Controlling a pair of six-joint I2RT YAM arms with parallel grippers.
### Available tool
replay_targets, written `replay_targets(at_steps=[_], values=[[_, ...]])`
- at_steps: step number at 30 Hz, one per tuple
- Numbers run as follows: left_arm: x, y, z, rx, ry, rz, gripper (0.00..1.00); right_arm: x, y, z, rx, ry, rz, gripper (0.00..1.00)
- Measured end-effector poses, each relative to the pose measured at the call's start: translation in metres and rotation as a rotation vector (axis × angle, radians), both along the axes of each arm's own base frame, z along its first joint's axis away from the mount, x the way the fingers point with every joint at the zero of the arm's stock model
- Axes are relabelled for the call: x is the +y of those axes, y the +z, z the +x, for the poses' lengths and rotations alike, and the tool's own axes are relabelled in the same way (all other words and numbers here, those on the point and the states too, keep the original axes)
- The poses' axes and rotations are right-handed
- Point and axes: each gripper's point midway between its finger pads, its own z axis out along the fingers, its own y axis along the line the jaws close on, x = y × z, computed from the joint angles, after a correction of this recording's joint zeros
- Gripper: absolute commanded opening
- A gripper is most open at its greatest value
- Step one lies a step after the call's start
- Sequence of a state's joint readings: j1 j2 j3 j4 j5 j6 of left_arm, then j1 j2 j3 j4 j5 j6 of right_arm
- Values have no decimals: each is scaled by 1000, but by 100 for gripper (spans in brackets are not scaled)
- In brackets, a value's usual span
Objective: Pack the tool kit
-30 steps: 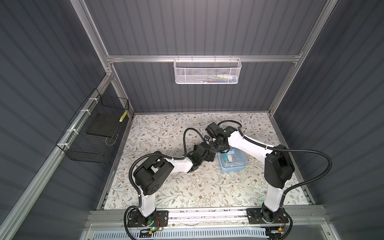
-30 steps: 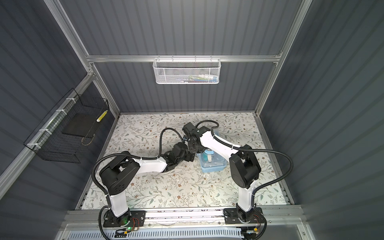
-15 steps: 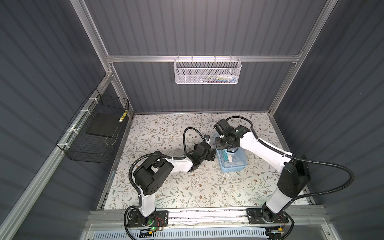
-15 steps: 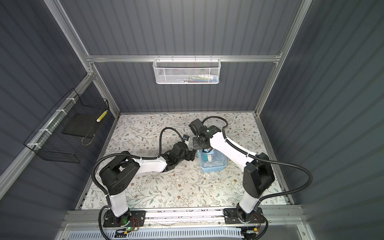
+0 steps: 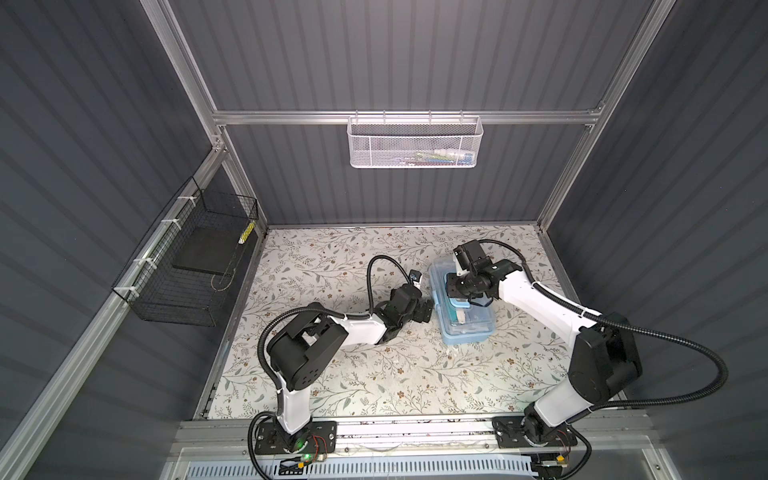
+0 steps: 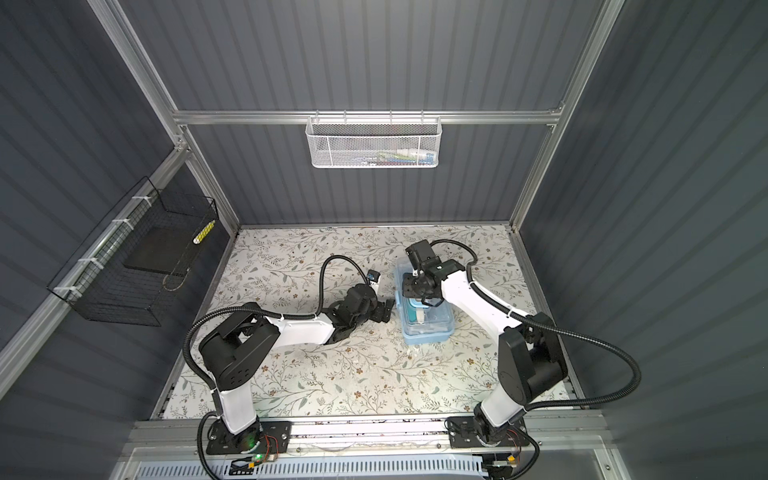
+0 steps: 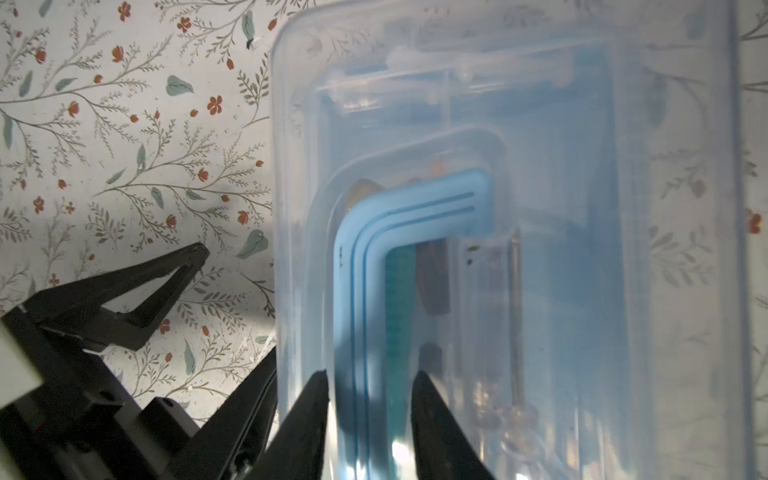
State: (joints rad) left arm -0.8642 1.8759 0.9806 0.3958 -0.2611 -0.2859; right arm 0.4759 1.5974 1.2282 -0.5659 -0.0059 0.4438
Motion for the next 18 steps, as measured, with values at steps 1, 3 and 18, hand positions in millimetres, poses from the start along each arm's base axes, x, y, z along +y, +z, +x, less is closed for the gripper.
replay_targets(at_steps=[1, 3, 18], values=[[0, 0, 0, 0, 0, 0, 92, 0, 0, 1, -3, 2, 8, 42], [-1, 0, -1, -1, -1, 2, 92, -1, 1, 3, -10, 7, 24, 43], [-9, -17, -32, 28, -40, 83, 92, 29, 7, -7, -46, 165, 220, 50]])
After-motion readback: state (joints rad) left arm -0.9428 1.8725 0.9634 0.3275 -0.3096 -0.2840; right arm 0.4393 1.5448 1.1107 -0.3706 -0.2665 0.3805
